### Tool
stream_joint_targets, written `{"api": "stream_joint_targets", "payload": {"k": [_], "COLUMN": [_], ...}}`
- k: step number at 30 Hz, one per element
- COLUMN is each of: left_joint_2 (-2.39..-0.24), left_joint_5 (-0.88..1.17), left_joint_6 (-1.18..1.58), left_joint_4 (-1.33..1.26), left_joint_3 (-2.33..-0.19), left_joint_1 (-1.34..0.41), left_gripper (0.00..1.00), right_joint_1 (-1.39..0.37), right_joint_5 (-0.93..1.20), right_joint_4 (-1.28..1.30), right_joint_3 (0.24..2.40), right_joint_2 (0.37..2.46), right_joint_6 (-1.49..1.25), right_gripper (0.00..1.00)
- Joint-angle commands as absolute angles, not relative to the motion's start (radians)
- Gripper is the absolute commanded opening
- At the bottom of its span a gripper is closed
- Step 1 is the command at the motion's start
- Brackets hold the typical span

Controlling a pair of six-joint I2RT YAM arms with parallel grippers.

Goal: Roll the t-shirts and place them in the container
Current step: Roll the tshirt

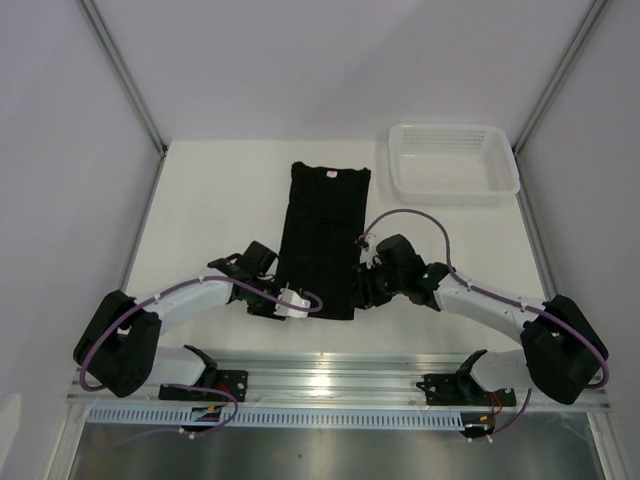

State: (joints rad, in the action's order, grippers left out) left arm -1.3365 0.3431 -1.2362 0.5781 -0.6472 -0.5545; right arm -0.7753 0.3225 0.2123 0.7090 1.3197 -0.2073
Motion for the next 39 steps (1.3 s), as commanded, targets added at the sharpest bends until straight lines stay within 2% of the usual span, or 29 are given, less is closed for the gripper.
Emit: {"api": "stream_joint_targets", "payload": {"k": [1, 3, 12, 16, 19, 23, 27, 37, 39], "left_joint_2": [-1.289, -1.284, -1.287, -1.285, -1.284, -1.282, -1.281, -1.255, -1.252], "left_joint_5": [0.341, 0.334, 0.319, 0.330, 0.333, 0.336, 0.336, 0.330, 0.324], "left_joint_6": [-1.256, -1.244, -1.250, -1.256, -1.262, -1.267, -1.264, -1.210, -1.204], "left_joint_4": [0.529, 0.499, 0.480, 0.495, 0.499, 0.500, 0.499, 0.494, 0.500], "left_joint_3": [-0.603, -0.598, -0.591, -0.584, -0.589, -0.587, -0.580, -0.575, -0.577], "left_joint_1": [-0.574, -0.574, -0.578, -0.581, -0.581, -0.584, -0.584, -0.583, -0.584], "left_gripper": [0.47, 0.44, 0.33, 0.20, 0.15, 0.12, 0.10, 0.08, 0.08], "right_joint_1": [-0.735, -0.762, -0.779, -0.775, -0.772, -0.769, -0.758, -0.752, -0.752], "right_joint_5": [0.262, 0.222, 0.201, 0.160, 0.135, 0.141, 0.150, 0.167, 0.175], "right_joint_4": [0.264, 0.246, 0.274, 0.256, 0.249, 0.204, 0.141, 0.100, 0.113], "right_joint_3": [0.723, 0.707, 0.719, 0.669, 0.649, 0.620, 0.591, 0.546, 0.540], "right_joint_2": [1.301, 1.318, 1.454, 1.417, 1.408, 1.454, 1.497, 1.496, 1.488], "right_joint_6": [-0.680, -0.823, -0.920, -0.975, -1.031, -1.087, -1.094, -1.111, -1.103], "right_gripper": [0.44, 0.43, 0.41, 0.41, 0.42, 0.41, 0.36, 0.35, 0.29]}}
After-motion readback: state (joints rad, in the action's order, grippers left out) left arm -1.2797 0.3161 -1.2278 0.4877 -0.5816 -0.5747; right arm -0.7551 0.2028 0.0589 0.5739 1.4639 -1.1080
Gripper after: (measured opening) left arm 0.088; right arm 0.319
